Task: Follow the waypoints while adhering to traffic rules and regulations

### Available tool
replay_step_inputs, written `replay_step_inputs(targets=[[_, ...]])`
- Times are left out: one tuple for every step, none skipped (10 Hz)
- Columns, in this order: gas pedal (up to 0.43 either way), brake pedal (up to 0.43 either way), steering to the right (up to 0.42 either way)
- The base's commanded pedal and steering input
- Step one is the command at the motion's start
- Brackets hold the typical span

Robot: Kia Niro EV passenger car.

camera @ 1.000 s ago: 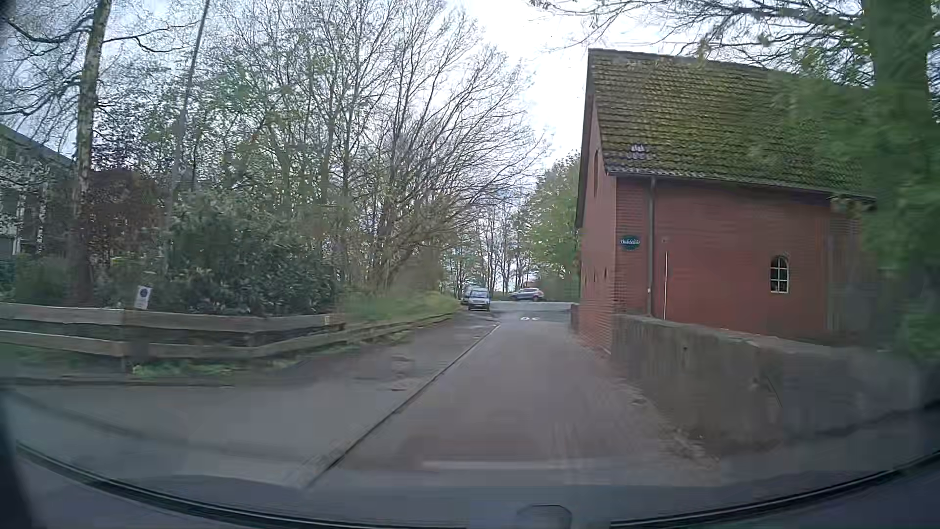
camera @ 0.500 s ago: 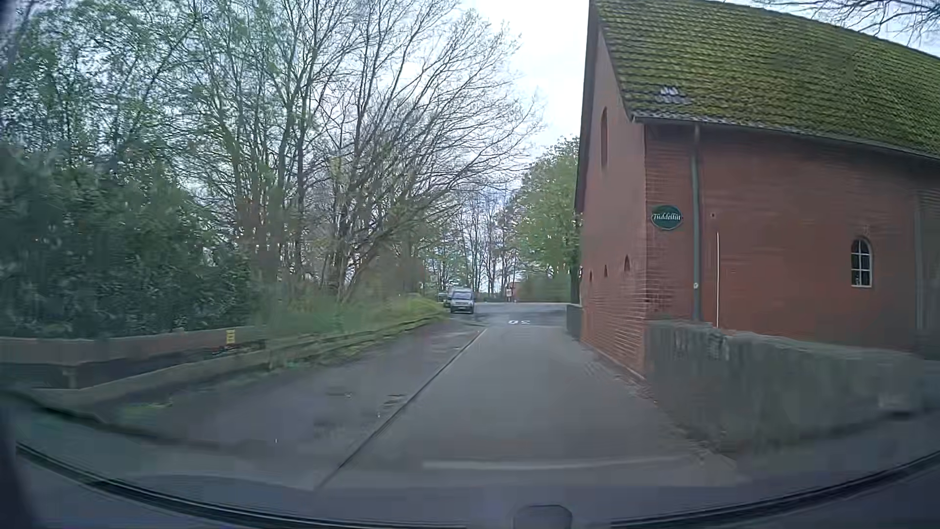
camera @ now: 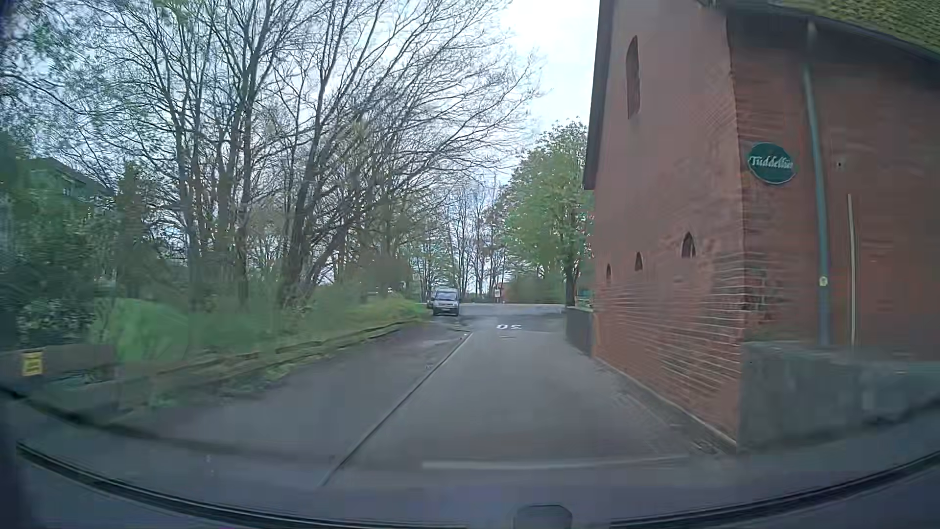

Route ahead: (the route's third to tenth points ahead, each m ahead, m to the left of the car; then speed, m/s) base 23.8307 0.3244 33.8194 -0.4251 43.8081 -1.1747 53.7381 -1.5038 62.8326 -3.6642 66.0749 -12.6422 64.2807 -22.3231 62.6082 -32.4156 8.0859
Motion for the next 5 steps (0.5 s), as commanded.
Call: replay_step_inputs(targets=[[0.079, 0.0, 0.008], [0.079, 0.0, 0.008], [0.079, 0.0, 0.008], [0.079, 0.0, 0.008], [0.079, 0.0, 0.008]])
